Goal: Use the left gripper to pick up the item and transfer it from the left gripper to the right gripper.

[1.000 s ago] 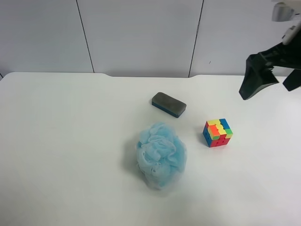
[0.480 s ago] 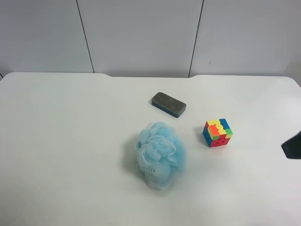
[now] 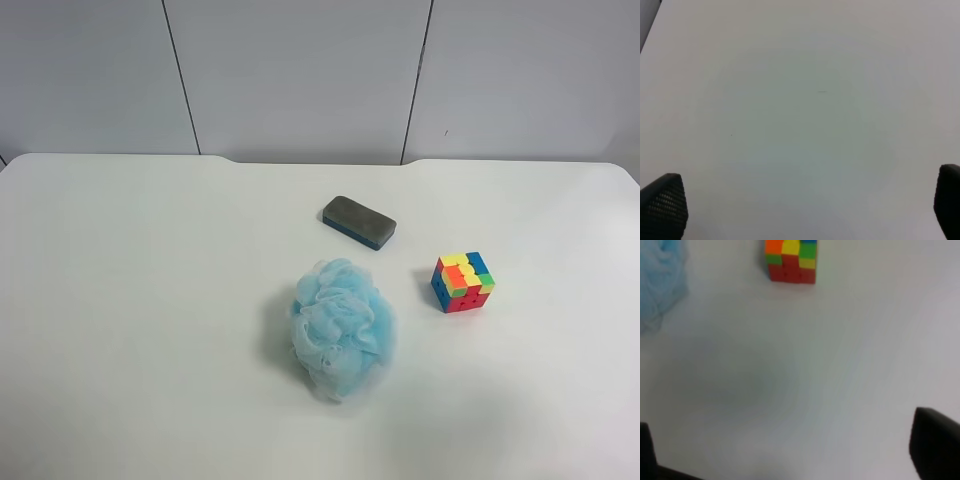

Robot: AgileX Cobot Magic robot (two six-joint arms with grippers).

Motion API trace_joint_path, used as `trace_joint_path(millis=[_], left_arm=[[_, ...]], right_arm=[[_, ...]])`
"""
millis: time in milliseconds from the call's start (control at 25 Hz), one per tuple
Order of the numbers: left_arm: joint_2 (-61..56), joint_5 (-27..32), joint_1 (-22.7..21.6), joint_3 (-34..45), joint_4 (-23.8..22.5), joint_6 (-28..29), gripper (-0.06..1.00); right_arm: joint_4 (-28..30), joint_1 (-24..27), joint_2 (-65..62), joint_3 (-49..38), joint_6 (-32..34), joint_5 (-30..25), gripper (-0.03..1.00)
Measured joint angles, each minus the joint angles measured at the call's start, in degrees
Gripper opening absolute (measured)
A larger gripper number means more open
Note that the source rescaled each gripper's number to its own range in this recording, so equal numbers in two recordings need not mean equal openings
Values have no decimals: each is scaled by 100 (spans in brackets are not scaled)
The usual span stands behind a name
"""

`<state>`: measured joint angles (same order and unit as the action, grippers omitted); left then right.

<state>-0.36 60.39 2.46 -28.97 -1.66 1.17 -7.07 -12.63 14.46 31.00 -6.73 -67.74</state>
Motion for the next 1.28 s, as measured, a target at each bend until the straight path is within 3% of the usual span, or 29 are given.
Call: trace_joint_path(millis=[400,1000,1280], left_arm=[[0,-7,0,0,0,-5,100],[0,-7,0,0,0,-5,100],[0,-7,0,0,0,-5,100]], right_arm=[[12,0,-1426,-221,106,510,100],[115,20,-1459,-226,304,603,100],[115,861,-1459,-226,304,603,100]])
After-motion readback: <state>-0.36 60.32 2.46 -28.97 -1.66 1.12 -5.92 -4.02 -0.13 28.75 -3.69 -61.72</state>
